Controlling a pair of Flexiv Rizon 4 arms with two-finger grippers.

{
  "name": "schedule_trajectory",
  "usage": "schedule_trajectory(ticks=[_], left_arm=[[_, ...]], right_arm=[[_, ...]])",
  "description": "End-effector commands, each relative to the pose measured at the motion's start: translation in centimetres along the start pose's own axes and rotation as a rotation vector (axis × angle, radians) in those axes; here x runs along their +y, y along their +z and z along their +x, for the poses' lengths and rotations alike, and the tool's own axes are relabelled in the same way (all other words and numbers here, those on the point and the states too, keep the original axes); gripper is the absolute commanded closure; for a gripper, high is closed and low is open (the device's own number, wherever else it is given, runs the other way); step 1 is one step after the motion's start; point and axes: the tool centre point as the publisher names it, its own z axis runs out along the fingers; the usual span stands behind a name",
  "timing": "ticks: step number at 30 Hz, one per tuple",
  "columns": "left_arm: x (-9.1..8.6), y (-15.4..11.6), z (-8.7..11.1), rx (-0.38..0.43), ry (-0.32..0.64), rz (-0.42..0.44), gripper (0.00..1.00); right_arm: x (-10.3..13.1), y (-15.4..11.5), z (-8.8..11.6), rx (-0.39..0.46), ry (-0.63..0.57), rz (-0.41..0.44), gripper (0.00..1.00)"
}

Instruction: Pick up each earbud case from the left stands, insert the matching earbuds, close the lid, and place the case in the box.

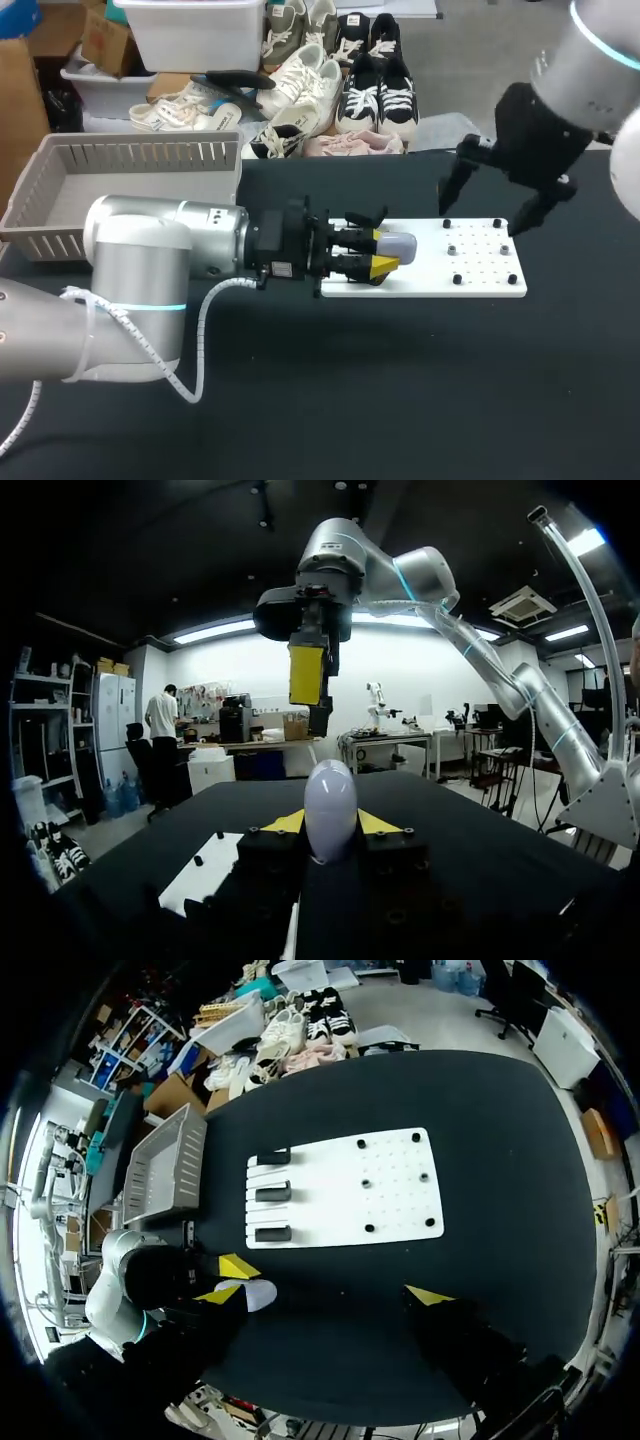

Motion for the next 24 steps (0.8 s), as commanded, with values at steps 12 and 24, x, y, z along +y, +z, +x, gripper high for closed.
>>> schedule_trajectory(ticks=[12,24], left_arm=[[1.1,-10.2,-3.5,0.118,-0.007,-0.225,1.0],[5.8,-19.0,-5.9,0.264,0.041,-0.436,1.0]], right_arm=[[-1.8,-0.1,1.7,-0.165,0.008,-0.079,0.0],[-1.8,-0.1,1.7,-0.165,0.008,-0.079,0.0]])
